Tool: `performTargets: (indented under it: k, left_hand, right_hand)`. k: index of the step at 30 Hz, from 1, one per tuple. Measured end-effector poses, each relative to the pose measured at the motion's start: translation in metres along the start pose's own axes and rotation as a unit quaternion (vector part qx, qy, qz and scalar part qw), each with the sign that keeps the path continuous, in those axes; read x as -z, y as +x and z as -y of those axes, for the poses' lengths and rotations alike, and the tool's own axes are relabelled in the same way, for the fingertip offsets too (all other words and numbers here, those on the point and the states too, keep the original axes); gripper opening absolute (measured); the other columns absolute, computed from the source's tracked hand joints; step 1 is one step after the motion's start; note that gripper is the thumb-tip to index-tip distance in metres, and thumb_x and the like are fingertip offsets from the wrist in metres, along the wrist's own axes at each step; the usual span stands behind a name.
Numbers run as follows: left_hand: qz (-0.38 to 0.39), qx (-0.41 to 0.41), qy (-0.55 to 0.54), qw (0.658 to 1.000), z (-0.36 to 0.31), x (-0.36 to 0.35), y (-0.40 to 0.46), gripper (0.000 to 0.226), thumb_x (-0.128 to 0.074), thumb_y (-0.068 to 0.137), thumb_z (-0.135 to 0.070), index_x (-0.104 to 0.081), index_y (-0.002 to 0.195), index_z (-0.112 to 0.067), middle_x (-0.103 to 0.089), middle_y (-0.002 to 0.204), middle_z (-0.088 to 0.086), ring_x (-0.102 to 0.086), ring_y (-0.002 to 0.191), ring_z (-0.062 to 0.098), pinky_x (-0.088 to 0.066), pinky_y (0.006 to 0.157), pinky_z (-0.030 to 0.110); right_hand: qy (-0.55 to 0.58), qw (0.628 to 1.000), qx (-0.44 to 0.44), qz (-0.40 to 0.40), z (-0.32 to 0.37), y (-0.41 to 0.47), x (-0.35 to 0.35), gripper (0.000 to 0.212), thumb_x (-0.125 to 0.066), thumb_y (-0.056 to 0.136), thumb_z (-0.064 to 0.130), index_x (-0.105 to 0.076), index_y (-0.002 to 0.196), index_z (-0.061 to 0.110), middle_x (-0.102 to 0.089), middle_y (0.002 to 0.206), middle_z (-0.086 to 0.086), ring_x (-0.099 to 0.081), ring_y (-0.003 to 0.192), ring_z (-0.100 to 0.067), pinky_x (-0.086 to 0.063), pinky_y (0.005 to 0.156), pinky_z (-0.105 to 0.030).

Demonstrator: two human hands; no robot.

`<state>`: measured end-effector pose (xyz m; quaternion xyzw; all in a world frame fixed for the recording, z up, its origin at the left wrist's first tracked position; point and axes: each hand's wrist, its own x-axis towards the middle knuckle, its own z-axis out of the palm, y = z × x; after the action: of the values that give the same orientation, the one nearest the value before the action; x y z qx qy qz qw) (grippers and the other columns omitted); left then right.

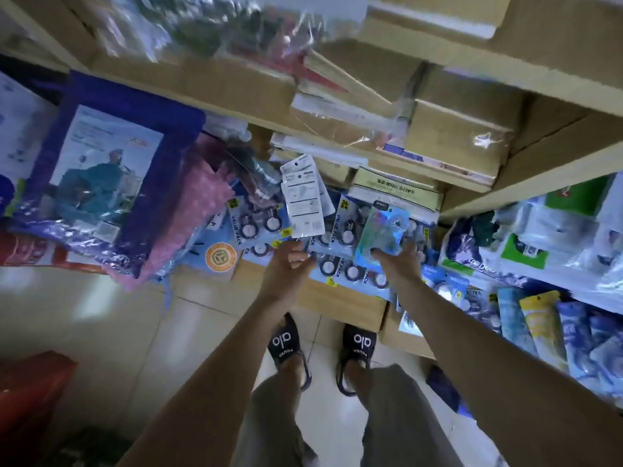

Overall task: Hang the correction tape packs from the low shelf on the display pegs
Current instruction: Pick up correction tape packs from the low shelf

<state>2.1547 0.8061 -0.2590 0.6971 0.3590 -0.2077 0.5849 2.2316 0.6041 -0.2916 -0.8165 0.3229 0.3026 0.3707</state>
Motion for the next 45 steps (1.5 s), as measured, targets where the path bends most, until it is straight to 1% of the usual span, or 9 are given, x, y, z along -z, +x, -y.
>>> performTargets:
  k: [5, 12, 16, 23, 27, 30, 35, 40, 45]
  left_hand:
    - [0.027, 0.006, 0.03, 0.999, 0.008, -0.048, 0.06, 0.065, -0.071, 0.099, -0.024, -0.039, 0.156, -0.014, -0.048, 0.154, 0.014, -0.054, 0.131, 0.026, -0.048, 0.101, 0.039]
    - [0.059, 0.004, 0.068, 0.996, 0.007, -0.083, 0.092, 0.073, -0.07, 0.1, -0.032, -0.032, 0.16, -0.017, -0.039, 0.164, 0.009, -0.043, 0.147, 0.029, -0.039, 0.098, 0.036]
    - [0.037, 0.01, 0.084, 0.996, 0.002, -0.074, 0.093, 0.063, -0.072, 0.097, -0.029, -0.042, 0.15, -0.014, -0.052, 0.15, 0.014, -0.056, 0.128, 0.03, -0.049, 0.091, 0.039]
    - [-0.088, -0.028, 0.134, 0.987, -0.02, -0.016, 0.113, 0.052, -0.066, 0.1, -0.022, -0.046, 0.147, -0.01, -0.058, 0.145, 0.016, -0.058, 0.13, 0.033, -0.047, 0.096, 0.039]
    - [-0.027, -0.01, 0.144, 0.989, -0.018, 0.004, 0.131, 0.059, -0.055, 0.108, -0.032, -0.033, 0.16, -0.016, -0.045, 0.161, 0.013, -0.05, 0.142, 0.036, -0.045, 0.109, 0.044]
    - [0.01, 0.015, 0.103, 0.995, -0.014, 0.01, 0.138, 0.06, -0.046, 0.109, -0.043, -0.027, 0.164, -0.025, -0.038, 0.167, 0.011, -0.046, 0.146, 0.038, -0.04, 0.117, 0.05]
    - [0.011, 0.058, 0.02, 0.998, -0.016, 0.013, 0.142, 0.057, -0.04, 0.11, -0.048, -0.033, 0.162, -0.025, -0.038, 0.167, 0.011, -0.042, 0.149, 0.034, -0.036, 0.12, 0.047]
    - [-0.007, 0.106, -0.124, 0.987, -0.024, 0.018, 0.143, 0.096, -0.059, 0.081, -0.076, -0.038, 0.157, -0.023, -0.05, 0.154, 0.006, -0.054, 0.137, 0.036, -0.052, 0.1, 0.047]
    - [-0.033, 0.127, -0.187, 0.974, 0.011, 0.013, 0.174, 0.109, -0.065, 0.054, -0.081, -0.052, 0.147, -0.026, -0.066, 0.14, 0.007, -0.067, 0.121, 0.031, -0.053, 0.107, 0.056]
  right_hand:
    - [-0.054, 0.997, -0.007, -0.057, -0.008, 0.054, -0.019, 0.104, -0.077, 0.07, 0.051, -0.031, 0.155, 0.012, -0.046, 0.153, -0.017, -0.039, 0.139, -0.043, -0.045, 0.107, -0.056]
    - [0.028, 0.998, 0.029, -0.053, -0.018, 0.06, -0.015, 0.059, -0.082, 0.078, 0.026, -0.051, 0.124, 0.009, -0.065, 0.119, -0.017, -0.063, 0.101, -0.036, -0.052, 0.073, -0.044]
    - [0.113, 0.992, 0.057, -0.029, -0.02, 0.044, -0.011, 0.034, -0.074, 0.082, 0.011, -0.054, 0.11, 0.012, -0.066, 0.095, -0.009, -0.066, 0.091, -0.039, -0.047, 0.061, -0.035]
    - [0.086, 0.982, 0.144, 0.087, 0.052, 0.043, -0.056, 0.045, -0.08, 0.079, 0.014, -0.061, 0.119, 0.008, -0.072, 0.107, -0.011, -0.069, 0.091, -0.029, -0.053, 0.069, -0.034]
    - [0.027, 0.977, 0.188, 0.097, 0.087, 0.056, -0.089, 0.062, -0.072, 0.08, 0.005, -0.052, 0.137, 0.017, -0.063, 0.11, -0.01, -0.06, 0.09, -0.026, -0.041, 0.055, -0.026]
    - [0.014, 0.981, 0.155, 0.119, 0.095, 0.069, -0.104, 0.067, -0.075, 0.077, 0.012, -0.049, 0.139, 0.018, -0.066, 0.119, -0.012, -0.065, 0.102, -0.032, -0.052, 0.072, -0.036]
    - [0.049, 0.98, 0.135, 0.141, 0.093, 0.07, -0.106, 0.048, -0.079, 0.07, 0.011, -0.071, 0.117, 0.012, -0.076, 0.105, -0.012, -0.069, 0.094, -0.03, -0.047, 0.071, -0.031]
    - [0.142, 0.949, 0.11, 0.261, 0.095, 0.062, -0.099, 0.055, -0.077, 0.063, 0.007, -0.072, 0.118, 0.001, -0.073, 0.117, -0.028, -0.071, 0.105, -0.042, -0.056, 0.093, -0.049]
    - [0.133, 0.932, 0.104, 0.319, 0.106, 0.055, -0.115, 0.036, -0.06, 0.087, -0.012, -0.068, 0.12, -0.001, -0.071, 0.116, -0.032, -0.07, 0.103, -0.041, -0.054, 0.098, -0.056]
